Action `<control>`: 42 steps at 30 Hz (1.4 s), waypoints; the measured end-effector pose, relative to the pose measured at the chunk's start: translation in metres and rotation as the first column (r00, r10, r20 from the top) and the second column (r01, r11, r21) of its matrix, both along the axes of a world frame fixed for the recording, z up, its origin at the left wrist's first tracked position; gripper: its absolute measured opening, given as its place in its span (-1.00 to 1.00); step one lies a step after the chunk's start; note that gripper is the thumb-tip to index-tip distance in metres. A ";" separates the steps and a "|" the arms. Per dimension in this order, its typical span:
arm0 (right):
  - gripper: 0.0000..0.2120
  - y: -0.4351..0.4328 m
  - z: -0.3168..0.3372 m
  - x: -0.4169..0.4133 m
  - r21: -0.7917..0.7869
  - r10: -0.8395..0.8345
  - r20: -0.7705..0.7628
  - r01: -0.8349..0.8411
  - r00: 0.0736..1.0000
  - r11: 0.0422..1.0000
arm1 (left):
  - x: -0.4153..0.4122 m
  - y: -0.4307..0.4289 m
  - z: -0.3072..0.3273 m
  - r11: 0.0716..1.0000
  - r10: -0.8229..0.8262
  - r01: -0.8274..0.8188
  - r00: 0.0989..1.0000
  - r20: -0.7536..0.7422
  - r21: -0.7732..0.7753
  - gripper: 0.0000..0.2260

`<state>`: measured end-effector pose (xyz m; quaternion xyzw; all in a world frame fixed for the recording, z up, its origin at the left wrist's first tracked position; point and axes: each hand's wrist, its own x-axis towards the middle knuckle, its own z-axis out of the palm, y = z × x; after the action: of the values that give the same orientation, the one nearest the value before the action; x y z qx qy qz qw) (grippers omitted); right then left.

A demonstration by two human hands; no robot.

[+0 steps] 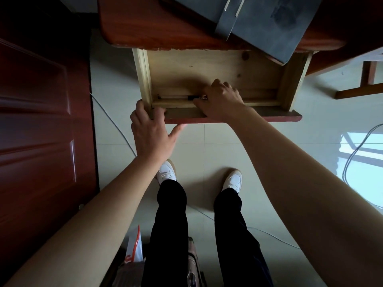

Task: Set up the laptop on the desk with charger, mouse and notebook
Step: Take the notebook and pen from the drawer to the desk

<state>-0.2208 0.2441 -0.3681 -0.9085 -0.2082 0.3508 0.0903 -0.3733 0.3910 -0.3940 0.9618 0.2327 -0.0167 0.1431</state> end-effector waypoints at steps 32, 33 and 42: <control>-0.85 -0.092 0.055 -0.080 0.164 -0.553 -0.828 0.902 -0.095 -0.400 | 0.005 -0.011 0.014 0.993 0.091 -0.096 0.994 -0.057 -0.075 -0.39; -0.84 -0.094 0.052 -0.086 0.084 -0.538 -0.824 0.902 -0.176 -0.423 | 0.006 -0.015 0.015 0.974 0.165 -0.170 0.985 -0.045 -0.151 -0.30; -0.75 -0.094 0.027 -0.089 -0.155 -0.464 -0.773 0.837 -0.433 -0.524 | 0.037 -0.048 0.044 -0.153 0.778 -0.523 0.460 -0.429 -0.838 -0.04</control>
<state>-0.3094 0.1500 -0.3410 -0.4094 0.5477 0.2443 0.6875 -0.3360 0.3432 -0.3496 0.4193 0.6116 0.0389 0.6698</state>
